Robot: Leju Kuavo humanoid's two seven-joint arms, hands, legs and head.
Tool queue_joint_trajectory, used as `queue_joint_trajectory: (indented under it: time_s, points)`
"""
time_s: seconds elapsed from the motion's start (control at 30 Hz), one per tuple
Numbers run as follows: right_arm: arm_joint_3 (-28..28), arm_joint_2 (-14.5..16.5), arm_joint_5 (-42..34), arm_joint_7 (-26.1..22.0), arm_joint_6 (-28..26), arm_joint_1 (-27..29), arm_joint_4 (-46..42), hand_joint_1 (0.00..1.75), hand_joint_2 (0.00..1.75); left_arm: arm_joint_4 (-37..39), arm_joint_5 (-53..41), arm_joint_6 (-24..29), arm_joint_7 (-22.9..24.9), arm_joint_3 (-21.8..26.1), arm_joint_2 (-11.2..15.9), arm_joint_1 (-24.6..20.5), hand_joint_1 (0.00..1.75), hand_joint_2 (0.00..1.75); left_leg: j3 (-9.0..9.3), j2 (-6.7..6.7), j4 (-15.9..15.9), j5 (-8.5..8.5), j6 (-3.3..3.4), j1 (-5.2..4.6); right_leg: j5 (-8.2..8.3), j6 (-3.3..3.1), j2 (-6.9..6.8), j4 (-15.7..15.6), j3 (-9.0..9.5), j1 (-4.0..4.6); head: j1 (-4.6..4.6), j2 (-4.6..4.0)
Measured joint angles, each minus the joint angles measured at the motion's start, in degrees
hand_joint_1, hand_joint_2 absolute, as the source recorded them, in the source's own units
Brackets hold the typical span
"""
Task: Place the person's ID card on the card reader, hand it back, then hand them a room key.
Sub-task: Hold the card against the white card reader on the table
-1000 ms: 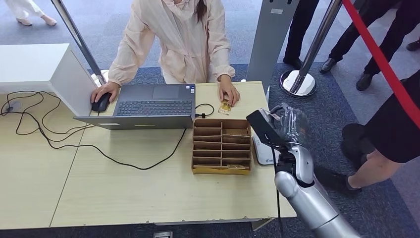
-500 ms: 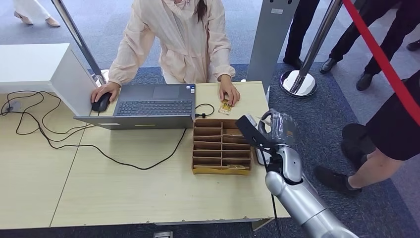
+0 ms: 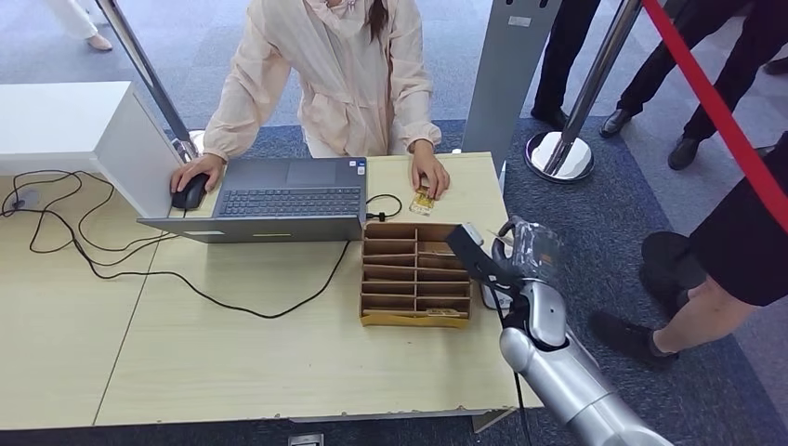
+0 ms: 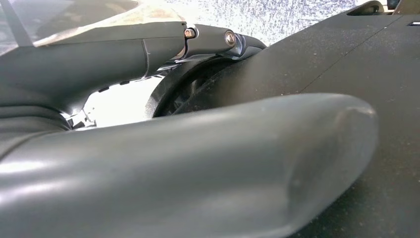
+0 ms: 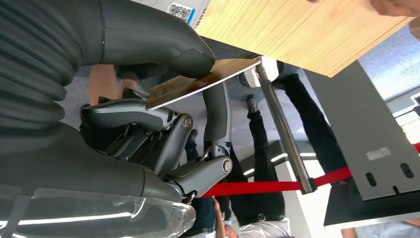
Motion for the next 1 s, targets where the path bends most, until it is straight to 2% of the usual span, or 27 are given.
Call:
queue_joint_trajectory:
  time_s: [0.37, 1.0]
  points:
    - [-1.2, -1.6, -2.2, 3.3, 0.2, 1.1, 0.8, 1.75, 1.75, 0.0, -0.6, -0.1, 0.4, 0.7, -0.1, 0.1, 0.0, 0.0, 0.01, 0.0, 0.0, 0.0, 0.0, 0.0, 0.0, 0.0, 0.0, 0.0, 0.0, 0.0, 0.01, 0.0]
    - [-1.9, -2.3, -3.5, 3.8, 1.7, 2.1, 1.5, 1.75, 1.75, 0.0, -1.1, 0.0, 0.4, 1.6, -0.2, 0.2, 0.0, 0.0, 0.0, 0.01, 0.0, 0.0, 0.0, 0.0, 0.0, 0.0, 0.0, 0.0, 0.0, 0.0, 0.01, 0.0]
